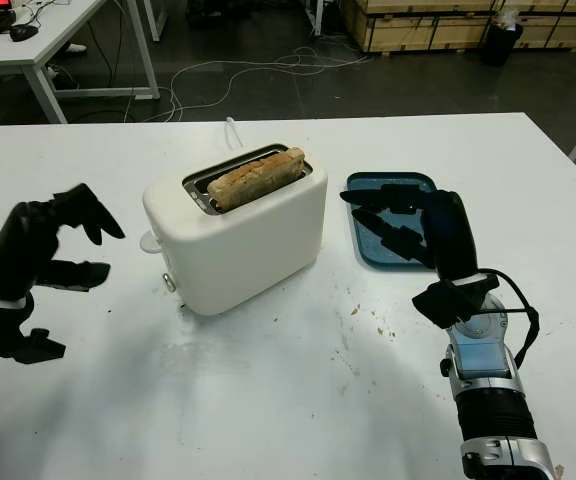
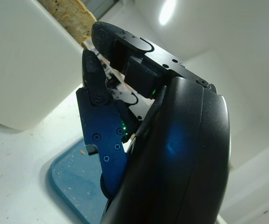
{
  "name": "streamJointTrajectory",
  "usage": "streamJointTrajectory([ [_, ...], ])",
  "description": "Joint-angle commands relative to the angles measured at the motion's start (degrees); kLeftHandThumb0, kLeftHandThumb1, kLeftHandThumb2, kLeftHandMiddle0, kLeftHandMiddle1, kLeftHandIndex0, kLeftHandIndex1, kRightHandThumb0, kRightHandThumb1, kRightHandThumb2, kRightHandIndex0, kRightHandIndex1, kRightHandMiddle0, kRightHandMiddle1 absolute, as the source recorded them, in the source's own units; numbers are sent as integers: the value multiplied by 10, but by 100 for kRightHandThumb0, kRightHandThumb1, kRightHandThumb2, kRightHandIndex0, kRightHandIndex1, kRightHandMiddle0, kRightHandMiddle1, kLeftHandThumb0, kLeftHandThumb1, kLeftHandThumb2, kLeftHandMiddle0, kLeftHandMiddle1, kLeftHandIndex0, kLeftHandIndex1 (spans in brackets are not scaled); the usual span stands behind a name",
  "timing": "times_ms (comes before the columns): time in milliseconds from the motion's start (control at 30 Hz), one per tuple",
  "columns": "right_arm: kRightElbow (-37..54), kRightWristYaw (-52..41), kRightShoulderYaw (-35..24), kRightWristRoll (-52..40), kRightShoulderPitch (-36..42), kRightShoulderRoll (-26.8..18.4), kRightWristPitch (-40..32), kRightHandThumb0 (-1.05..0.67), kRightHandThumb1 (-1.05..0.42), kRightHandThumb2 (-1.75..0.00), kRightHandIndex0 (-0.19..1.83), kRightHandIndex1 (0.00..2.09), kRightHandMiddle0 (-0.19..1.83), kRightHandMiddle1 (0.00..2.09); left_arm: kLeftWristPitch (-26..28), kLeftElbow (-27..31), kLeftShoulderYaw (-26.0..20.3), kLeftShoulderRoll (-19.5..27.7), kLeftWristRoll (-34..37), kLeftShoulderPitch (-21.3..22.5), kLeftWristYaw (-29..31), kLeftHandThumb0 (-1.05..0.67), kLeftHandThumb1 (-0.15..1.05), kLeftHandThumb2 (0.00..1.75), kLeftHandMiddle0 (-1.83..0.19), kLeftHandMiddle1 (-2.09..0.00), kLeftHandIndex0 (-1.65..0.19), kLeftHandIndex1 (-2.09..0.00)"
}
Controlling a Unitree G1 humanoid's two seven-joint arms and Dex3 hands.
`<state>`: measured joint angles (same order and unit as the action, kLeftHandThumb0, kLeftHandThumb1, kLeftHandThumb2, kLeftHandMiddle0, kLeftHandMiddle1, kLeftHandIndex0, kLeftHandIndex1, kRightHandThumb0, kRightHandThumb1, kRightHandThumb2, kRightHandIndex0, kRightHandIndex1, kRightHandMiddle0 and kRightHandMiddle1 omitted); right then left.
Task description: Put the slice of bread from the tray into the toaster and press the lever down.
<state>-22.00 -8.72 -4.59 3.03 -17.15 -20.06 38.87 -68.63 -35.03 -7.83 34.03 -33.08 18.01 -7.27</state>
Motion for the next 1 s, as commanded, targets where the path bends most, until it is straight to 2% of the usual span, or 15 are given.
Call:
streamJointTrajectory([
  [0, -10, 2, -5, -5, -8, 3, 1, -26, -92, -10, 87, 91, 115, 4, 2, -5, 16, 15, -33, 9, -19, -101, 92, 86, -99, -175, -13, -145],
  [67, -10, 2, -4, -4, -8, 3, 1, -25, -92, -10, 87, 92, 114, 4, 10, -3, 28, 27, -67, 8, -38, -102, 92, 89, -110, -175, -4, -143],
  [200, -12, 2, -4, -2, -9, 1, 1, -26, -92, -10, 86, 91, 114, 4, 32, 0, 54, 46, -108, 5, -70, -103, 92, 92, -141, -175, 0, -116],
  [400, -13, 0, -3, -6, -9, 2, 1, -25, -92, -10, 85, 92, 113, 4, 59, 9, 84, 68, -128, 6, -104, -104, 92, 97, -154, -175, 0, -86],
  [633, -8, 5, -4, 1, -7, 1, -1, -25, -92, -10, 86, 90, 114, 4, 83, 15, 110, 86, -129, 5, -124, -105, 92, 100, -157, -175, 0, -82],
  [867, -16, 0, -4, -4, -10, 0, 6, -27, -92, -10, 85, 90, 113, 4, 101, 23, 121, 93, -115, 2, -121, -105, 92, 98, -157, -175, 0, -100],
  [967, -11, 0, -4, -4, -9, 1, 1, -28, -92, -10, 86, 89, 114, 4, 101, 21, 125, 95, -115, 4, -122, -105, 92, 99, -157, -175, 0, -101],
])
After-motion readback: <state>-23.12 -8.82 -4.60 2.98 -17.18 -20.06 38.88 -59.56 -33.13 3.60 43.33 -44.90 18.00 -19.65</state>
